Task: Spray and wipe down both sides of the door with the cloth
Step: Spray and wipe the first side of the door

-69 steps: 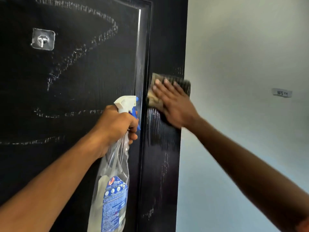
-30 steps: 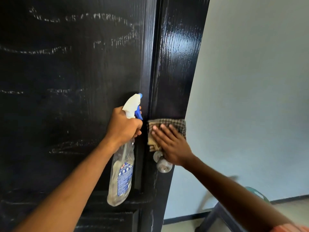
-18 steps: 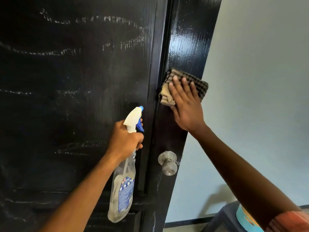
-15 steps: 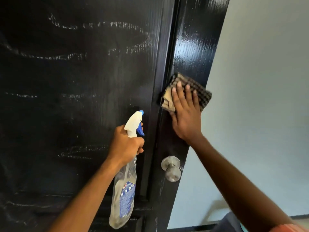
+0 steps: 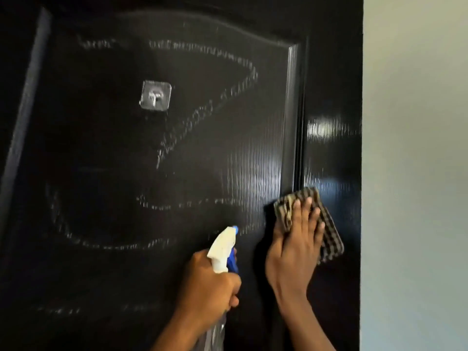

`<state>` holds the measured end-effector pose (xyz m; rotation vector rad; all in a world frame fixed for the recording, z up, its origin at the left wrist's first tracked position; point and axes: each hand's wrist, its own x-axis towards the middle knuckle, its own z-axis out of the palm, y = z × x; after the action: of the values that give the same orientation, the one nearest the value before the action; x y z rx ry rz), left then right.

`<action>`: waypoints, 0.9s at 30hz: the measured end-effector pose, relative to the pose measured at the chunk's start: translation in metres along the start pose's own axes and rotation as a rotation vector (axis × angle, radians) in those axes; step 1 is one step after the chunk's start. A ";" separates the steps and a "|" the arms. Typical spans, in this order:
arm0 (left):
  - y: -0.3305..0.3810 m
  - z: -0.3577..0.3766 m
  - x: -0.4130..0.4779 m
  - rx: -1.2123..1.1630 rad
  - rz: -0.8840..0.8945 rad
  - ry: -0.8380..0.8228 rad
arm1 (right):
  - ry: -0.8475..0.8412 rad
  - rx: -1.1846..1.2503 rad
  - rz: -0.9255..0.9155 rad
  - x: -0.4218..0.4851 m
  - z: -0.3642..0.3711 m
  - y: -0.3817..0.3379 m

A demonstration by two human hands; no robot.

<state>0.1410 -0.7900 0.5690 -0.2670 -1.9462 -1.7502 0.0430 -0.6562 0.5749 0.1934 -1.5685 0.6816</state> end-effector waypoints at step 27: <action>0.222 -0.125 0.135 -0.033 0.348 0.038 | 0.074 -0.013 0.024 0.140 0.059 -0.153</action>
<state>0.1585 -0.9024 0.8334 -0.5451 -1.7233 -1.5477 0.0519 -0.7723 0.7567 0.1391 -1.5064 0.6898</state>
